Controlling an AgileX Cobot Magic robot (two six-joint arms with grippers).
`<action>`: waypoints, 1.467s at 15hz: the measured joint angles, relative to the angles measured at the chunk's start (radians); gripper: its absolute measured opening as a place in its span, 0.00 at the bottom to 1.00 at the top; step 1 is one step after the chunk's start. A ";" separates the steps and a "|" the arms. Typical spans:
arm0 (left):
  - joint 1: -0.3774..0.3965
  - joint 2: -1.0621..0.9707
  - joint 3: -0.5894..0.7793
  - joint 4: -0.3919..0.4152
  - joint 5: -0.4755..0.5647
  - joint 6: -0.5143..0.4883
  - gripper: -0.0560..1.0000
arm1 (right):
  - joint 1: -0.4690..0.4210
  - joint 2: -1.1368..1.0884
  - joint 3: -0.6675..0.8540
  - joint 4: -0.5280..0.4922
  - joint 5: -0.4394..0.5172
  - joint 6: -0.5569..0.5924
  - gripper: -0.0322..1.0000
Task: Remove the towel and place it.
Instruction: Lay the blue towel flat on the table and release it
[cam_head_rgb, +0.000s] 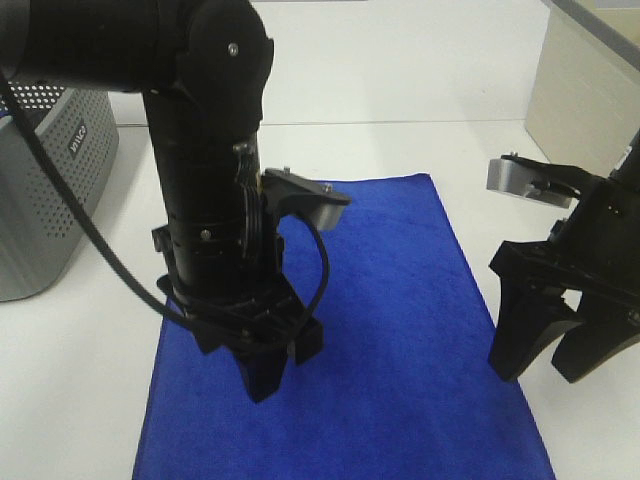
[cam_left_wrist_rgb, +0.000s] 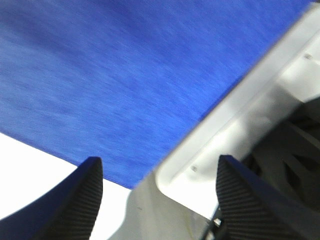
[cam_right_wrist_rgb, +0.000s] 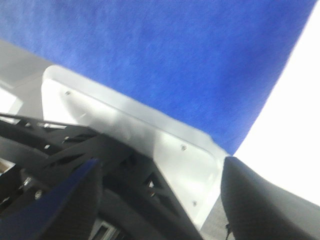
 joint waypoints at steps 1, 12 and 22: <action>0.015 0.000 -0.040 0.035 0.000 -0.005 0.64 | -0.001 0.000 -0.033 -0.026 -0.005 0.015 0.68; 0.392 0.015 -0.243 0.074 -0.146 0.009 0.65 | -0.008 0.305 -0.691 -0.152 0.066 0.045 0.68; 0.431 0.519 -0.835 0.091 -0.015 -0.049 0.77 | -0.092 0.604 -1.026 -0.194 0.074 0.098 0.90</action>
